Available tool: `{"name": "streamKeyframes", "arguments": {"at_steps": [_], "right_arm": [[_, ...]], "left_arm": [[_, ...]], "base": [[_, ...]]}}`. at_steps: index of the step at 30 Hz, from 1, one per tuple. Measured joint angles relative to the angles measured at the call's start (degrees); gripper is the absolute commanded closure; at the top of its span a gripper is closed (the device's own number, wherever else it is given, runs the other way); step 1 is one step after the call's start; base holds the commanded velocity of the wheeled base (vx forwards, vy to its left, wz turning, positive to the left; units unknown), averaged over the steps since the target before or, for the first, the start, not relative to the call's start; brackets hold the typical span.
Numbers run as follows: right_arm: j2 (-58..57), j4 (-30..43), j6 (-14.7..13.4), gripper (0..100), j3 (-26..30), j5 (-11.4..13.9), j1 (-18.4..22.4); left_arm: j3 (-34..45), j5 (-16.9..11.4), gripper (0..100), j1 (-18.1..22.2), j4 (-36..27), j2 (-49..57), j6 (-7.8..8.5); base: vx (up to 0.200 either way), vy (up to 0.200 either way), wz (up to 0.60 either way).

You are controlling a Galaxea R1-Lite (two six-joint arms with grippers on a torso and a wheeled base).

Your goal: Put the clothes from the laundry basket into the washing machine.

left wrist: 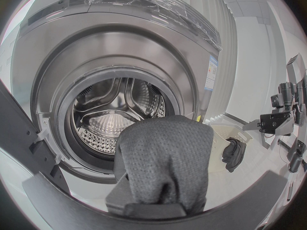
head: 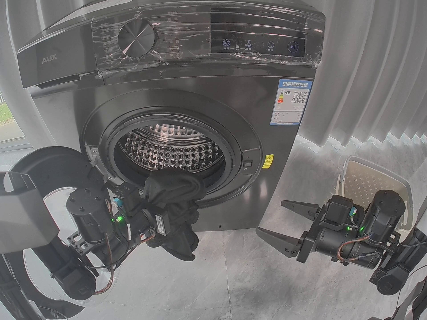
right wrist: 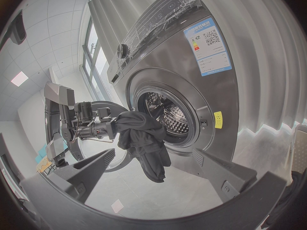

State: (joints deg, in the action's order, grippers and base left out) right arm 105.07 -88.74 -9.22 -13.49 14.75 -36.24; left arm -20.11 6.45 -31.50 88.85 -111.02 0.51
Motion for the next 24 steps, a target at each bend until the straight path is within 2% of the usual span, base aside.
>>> {"name": "streamKeyframes", "arguments": {"at_steps": [3, 7, 10, 12, 17, 24], "right_arm": [[-0.09, -0.02, -0.02, 0, 0.05, 0.00, 0.05], [-0.11, 0.00, -0.02, 0, 0.05, 0.00, 0.05], [-0.16, 0.00, 0.00, 0, 0.05, 0.00, 0.02], [-0.17, -0.02, 0.11, 0, 0.05, -0.02, 0.00], [-0.17, 0.00, 0.33, 0, 0.05, -0.02, 0.20], [-0.17, -0.02, 0.41, 0, -0.01, -0.02, 0.28]], "left_arm": [[-1.07, 0.00, 100, 0.33, -0.05, -0.94, -0.59], [-4.33, -0.35, 100, 0.44, -0.06, -2.01, -4.45], [-6.84, -0.46, 100, 0.33, -0.06, -2.79, -5.88], [-8.69, -0.46, 100, 0.33, -0.05, -3.64, -6.21], [-11.13, -0.22, 100, 0.99, -0.06, -5.08, -5.86], [-10.56, 0.20, 100, 1.49, -0.06, -6.05, -5.46]], "base": [[0.000, 0.000, 0.00], [0.000, 0.000, 0.00], [0.000, 0.000, 0.00], [0.000, 0.000, 0.00], [0.000, 0.000, 0.00], [0.000, 0.000, 0.00]]}}
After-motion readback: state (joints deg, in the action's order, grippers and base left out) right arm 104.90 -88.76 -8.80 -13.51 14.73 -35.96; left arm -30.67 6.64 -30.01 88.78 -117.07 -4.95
